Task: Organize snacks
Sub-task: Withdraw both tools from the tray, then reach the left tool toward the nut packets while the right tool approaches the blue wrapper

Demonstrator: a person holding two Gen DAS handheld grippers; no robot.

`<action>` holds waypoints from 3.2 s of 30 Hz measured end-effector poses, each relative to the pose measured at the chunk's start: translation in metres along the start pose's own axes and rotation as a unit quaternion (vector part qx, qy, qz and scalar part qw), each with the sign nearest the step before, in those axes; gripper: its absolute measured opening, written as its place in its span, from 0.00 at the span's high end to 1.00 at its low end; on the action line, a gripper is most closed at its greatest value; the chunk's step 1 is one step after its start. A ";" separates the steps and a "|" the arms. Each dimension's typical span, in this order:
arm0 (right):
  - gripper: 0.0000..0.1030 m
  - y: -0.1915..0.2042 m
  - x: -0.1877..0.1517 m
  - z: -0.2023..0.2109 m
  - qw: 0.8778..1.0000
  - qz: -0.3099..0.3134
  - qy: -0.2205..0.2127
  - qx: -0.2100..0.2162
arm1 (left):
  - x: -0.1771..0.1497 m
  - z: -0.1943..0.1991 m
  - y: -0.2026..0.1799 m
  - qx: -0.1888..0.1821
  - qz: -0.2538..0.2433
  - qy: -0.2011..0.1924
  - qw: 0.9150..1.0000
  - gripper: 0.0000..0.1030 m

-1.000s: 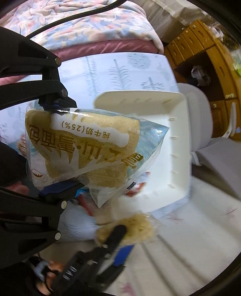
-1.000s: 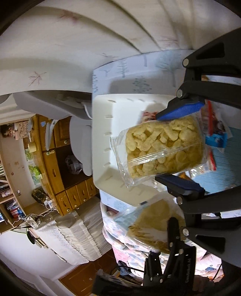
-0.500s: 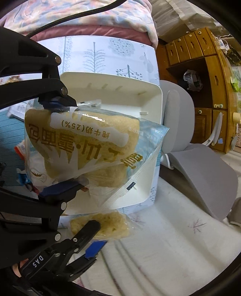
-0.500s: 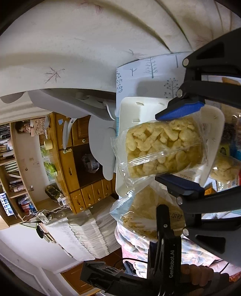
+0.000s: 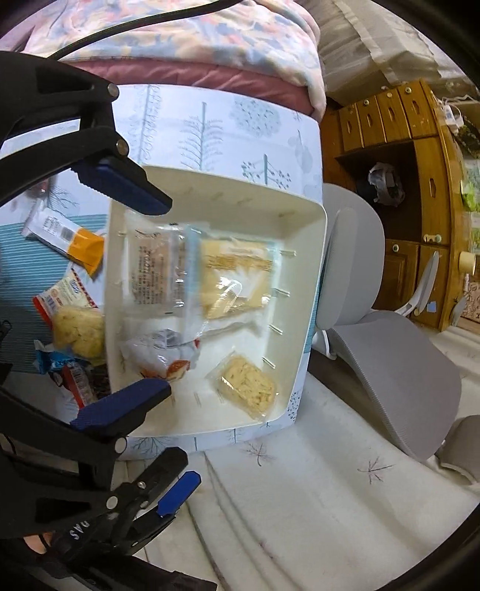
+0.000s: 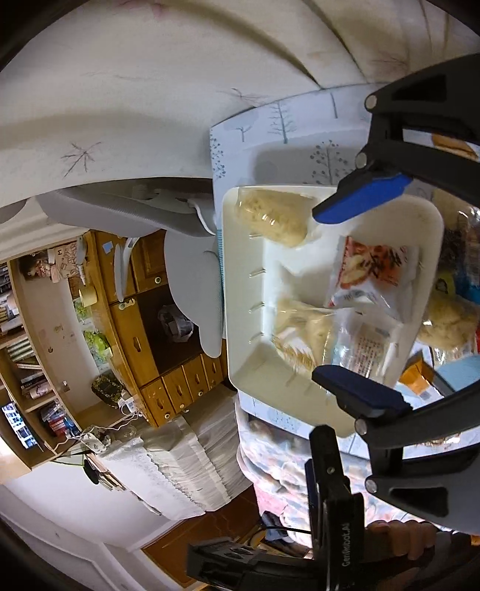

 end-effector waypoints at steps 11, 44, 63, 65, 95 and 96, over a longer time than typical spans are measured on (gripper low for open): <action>0.22 0.011 -0.022 0.035 0.999 -0.044 -0.004 -0.017 | -0.064 0.055 0.047 0.008 0.021 -0.007 1.000 0.13; 0.22 0.083 -0.190 0.107 0.994 -0.100 0.035 -0.042 | -0.263 0.094 0.095 0.006 -0.017 0.063 0.998 0.13; 0.22 0.048 -0.198 0.044 0.986 -0.054 0.161 0.004 | -0.297 0.003 0.087 0.056 0.130 0.171 0.975 0.13; 0.24 0.041 -0.198 0.033 0.982 -0.052 0.179 0.010 | -0.299 -0.009 0.085 0.066 0.148 0.179 0.970 0.13; 0.54 0.014 -0.204 -0.074 0.936 0.002 0.349 0.045 | -0.298 -0.095 0.116 0.118 0.308 0.227 0.916 0.23; 0.54 0.015 -0.204 -0.075 0.936 0.006 0.351 0.043 | -0.289 -0.098 0.116 0.121 0.306 0.226 0.917 0.24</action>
Point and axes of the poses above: each gripper's, at about its wrist camera, not at the fingertips, and z roughly against the way its jaws point, y to its left, x to its top, the point moved 6 cm from there along -z, roughly the way its jaws point, and after that the axes turned 4 degrees about z, right-handed, at the moved point
